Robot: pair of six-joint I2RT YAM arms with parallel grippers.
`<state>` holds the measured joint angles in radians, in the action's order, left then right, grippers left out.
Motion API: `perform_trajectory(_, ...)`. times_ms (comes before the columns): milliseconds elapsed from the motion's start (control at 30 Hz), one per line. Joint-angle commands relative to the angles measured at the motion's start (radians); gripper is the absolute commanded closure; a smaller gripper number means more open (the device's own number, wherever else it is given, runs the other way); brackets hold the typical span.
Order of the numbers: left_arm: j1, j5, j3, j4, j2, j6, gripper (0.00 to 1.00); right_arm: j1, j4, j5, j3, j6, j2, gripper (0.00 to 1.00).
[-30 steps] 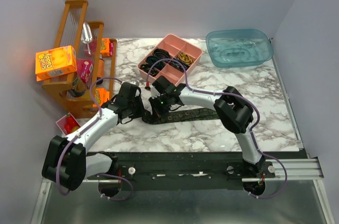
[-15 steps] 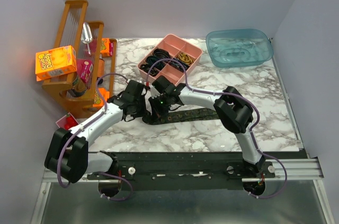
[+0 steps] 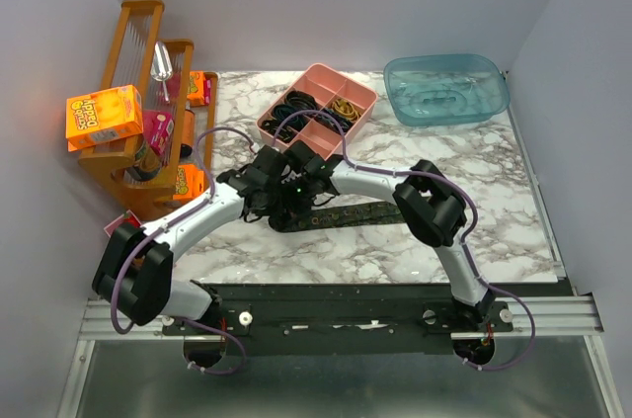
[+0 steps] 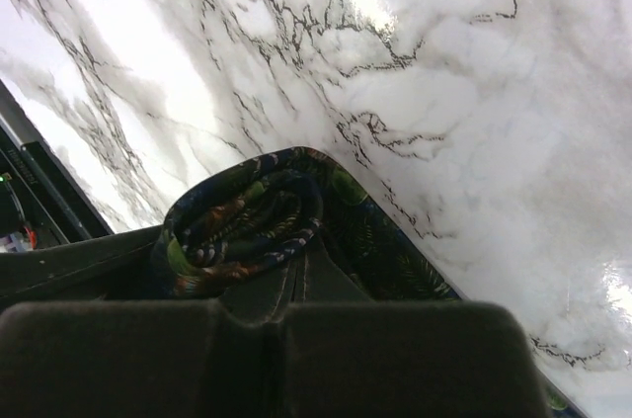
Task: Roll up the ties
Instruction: Roll the tie at the center of the board.
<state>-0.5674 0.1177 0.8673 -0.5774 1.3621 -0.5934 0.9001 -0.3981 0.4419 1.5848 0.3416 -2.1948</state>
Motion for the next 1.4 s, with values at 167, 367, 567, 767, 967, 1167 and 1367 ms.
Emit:
perform_trajectory(167, -0.038, 0.147, 0.065, -0.073, 0.052, 0.013, 1.00, 0.005, -0.005, -0.014, 0.020, 0.004, -0.019, 0.99)
perform_trajectory(367, -0.038, 0.185, 0.076, -0.091, 0.042, 0.030, 1.00, 0.005, -0.010, -0.069, 0.021, 0.008, -0.042, 0.99)
perform_trajectory(567, -0.038, 0.183, 0.090, -0.073, 0.066, 0.055, 1.00, 0.002, -0.024, -0.158, 0.026, 0.042, -0.066, 0.99)
perform_trajectory(767, -0.038, 0.174, 0.084, -0.045, 0.071, 0.061, 1.00, -0.003, -0.025, -0.215, 0.053, 0.069, -0.080, 0.99)
perform_trajectory(967, -0.038, 0.198, 0.081, -0.048, 0.075, 0.075, 1.00, -0.004, 0.010, -0.158, 0.002, 0.046, 0.000, 0.99)
perform_trajectory(1167, -0.038, 0.261, 0.101, -0.091, 0.086, 0.093, 1.00, -0.012, 0.062, -0.140, -0.098, 0.073, 0.174, 0.99)
perform_trajectory(1367, -0.038, 0.293, 0.122, -0.127, 0.107, 0.115, 1.00, -0.059, 0.062, -0.163, -0.178, 0.099, 0.268, 0.99)
